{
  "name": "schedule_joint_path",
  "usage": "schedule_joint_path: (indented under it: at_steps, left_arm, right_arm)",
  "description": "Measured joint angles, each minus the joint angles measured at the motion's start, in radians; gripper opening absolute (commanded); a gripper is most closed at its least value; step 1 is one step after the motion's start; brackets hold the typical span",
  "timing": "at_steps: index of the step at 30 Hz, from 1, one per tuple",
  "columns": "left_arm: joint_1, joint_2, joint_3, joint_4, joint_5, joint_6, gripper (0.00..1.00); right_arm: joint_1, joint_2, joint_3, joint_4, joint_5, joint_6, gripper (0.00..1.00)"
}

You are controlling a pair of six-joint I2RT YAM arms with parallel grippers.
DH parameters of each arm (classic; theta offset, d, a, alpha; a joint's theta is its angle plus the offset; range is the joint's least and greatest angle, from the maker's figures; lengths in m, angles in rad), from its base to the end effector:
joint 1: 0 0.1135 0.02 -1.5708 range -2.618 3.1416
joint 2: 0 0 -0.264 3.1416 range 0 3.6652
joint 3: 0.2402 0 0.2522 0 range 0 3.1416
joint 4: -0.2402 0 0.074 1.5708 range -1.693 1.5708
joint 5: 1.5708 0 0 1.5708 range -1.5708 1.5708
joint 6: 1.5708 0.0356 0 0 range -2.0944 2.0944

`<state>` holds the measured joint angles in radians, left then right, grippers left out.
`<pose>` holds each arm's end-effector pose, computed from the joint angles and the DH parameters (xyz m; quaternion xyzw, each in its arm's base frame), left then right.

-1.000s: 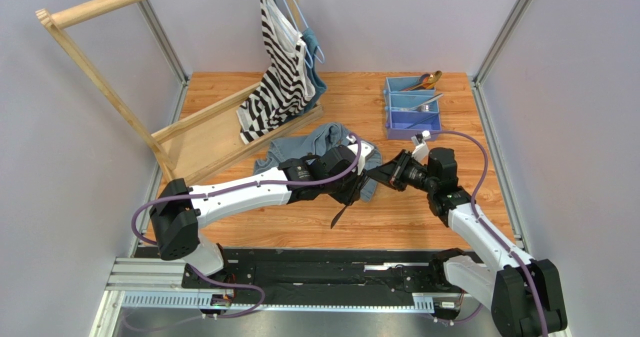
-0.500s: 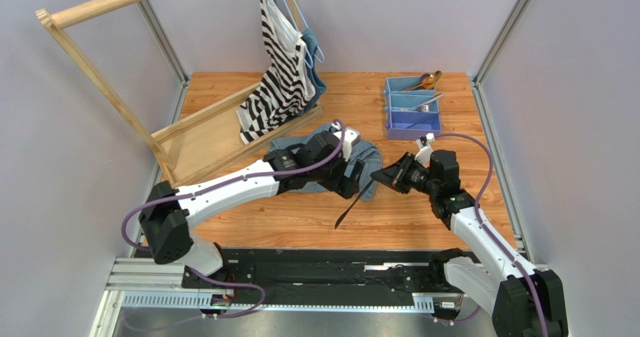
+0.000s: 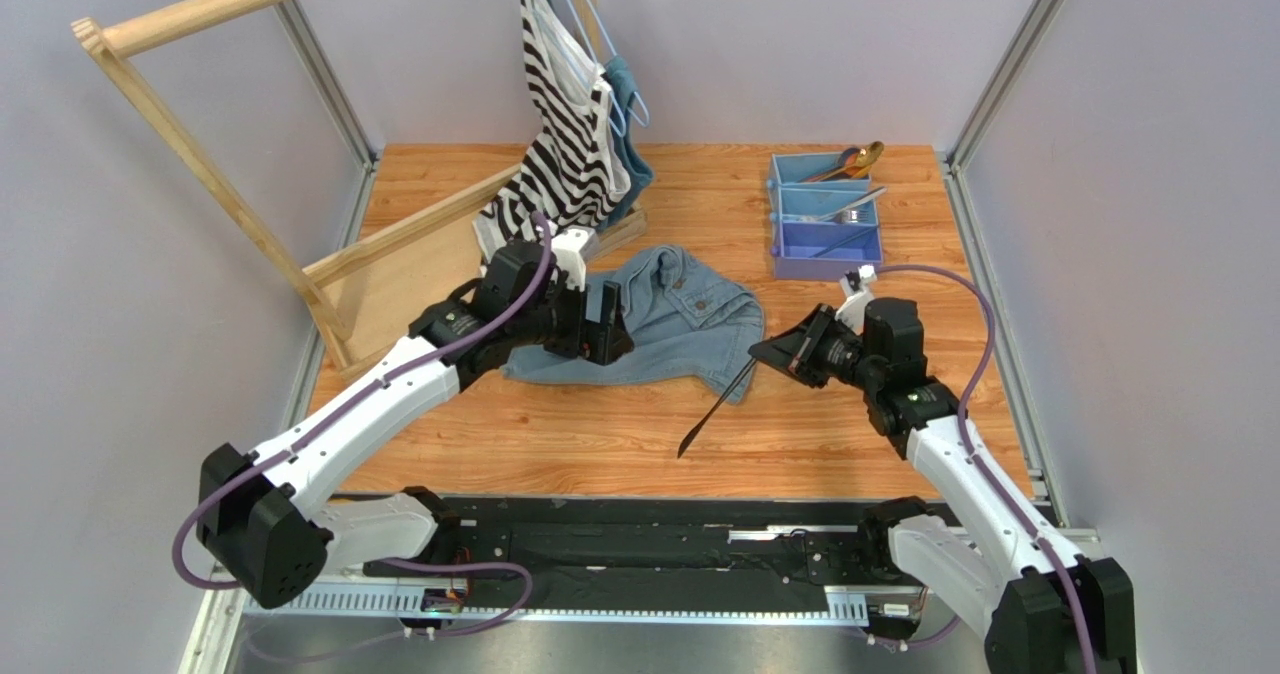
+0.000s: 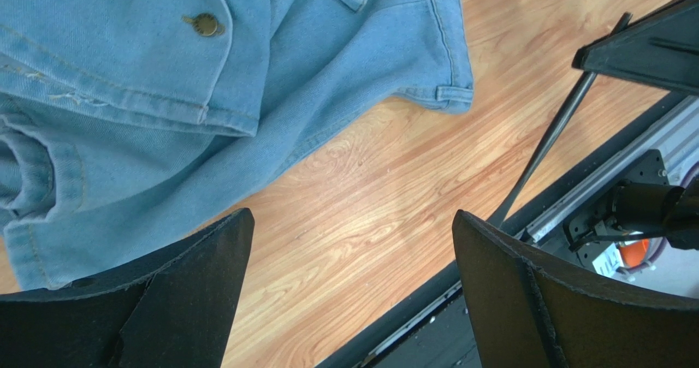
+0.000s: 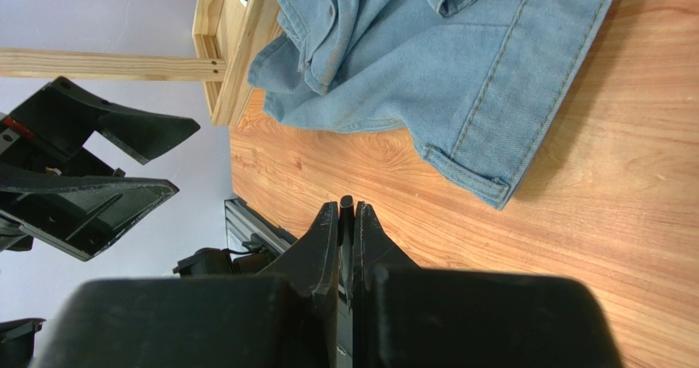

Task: Sort the eating utensils into containers
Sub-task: Place the knife in the storage box.

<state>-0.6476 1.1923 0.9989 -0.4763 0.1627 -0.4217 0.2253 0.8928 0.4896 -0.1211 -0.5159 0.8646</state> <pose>0.2038 -0.1614 0.3029 0.1363 0.8875 -0.2841 0.3362 0.1853 0.0605 0.2256 0.1422 0.8352 0.4394 0.2986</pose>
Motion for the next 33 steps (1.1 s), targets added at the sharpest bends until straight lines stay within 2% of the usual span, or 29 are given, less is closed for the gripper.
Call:
schedule_joint_path:
  at_steps: [8,18,24,33]
  left_arm:
    - [0.021,-0.03,0.002,-0.076,0.053,0.024,0.99]
    - [0.022,-0.09,0.042,-0.182,0.09,0.065,0.99]
    - [0.024,-0.16,0.061,-0.222,0.092,0.104,0.99]
    - [0.026,-0.235,0.024,-0.237,0.109,0.125,0.99]
  right_arm:
    - [-0.067,0.047,0.15,-0.053,0.048,-0.042,0.0]
    - [-0.244,0.217,0.396,-0.055,0.128,-0.077,0.0]
    - [-0.357,0.332,0.441,-0.013,0.18,-0.068,0.0]
    - [-0.436,0.444,0.481,0.023,0.294,-0.049,0.0]
